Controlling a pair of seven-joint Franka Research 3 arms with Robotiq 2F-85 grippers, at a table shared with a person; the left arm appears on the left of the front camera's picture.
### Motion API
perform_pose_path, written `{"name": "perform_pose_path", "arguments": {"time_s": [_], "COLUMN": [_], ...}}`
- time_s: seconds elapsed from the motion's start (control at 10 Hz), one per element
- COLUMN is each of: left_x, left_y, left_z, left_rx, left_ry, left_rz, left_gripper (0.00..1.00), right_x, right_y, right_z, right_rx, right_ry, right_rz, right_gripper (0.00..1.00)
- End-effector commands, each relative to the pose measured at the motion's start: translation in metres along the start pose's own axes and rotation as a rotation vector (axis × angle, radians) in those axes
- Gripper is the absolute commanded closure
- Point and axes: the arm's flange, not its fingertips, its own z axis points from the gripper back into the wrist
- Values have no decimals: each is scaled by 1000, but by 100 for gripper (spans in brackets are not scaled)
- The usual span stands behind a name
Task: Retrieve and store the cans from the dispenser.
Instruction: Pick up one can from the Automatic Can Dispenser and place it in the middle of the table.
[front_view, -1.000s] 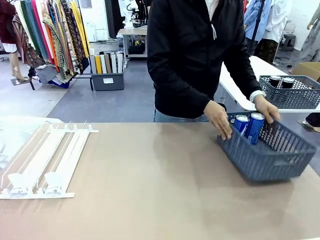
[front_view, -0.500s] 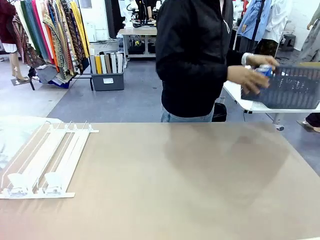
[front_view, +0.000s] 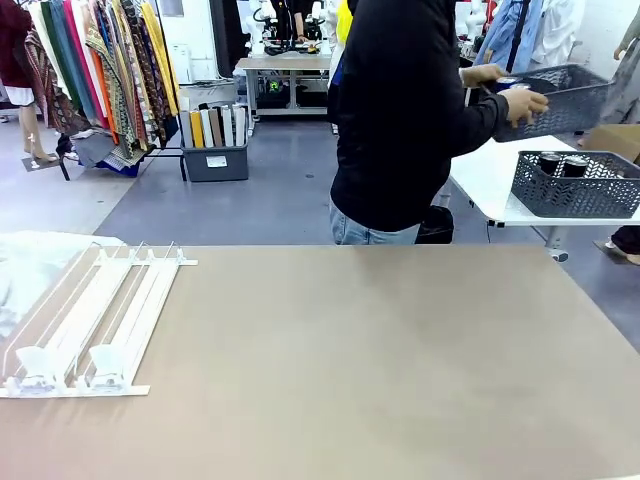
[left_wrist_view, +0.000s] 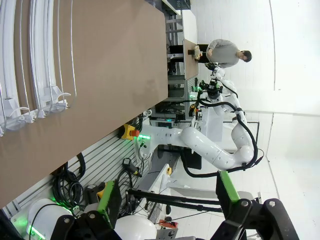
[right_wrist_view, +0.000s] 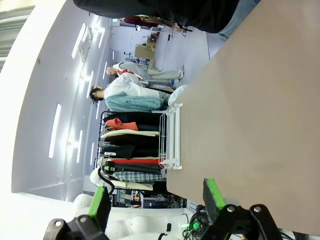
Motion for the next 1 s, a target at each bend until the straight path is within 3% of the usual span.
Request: {"name": "perform_pose_path", "arguments": {"time_s": [0.0,0.9], "left_x": [-2,-2], "left_y": [-4,-4], "left_z": [0,0], "left_rx": [-16,-16], "left_ry": [1,1], "left_rz": [11,11], "left_gripper": [0,0], "right_x": [1,1], "right_y": [1,1], "right_z": [0,0], "right_rx": [14,14], "right_ry": [-2,-2], "right_rz": [26,26], "right_gripper": [0,0]}}
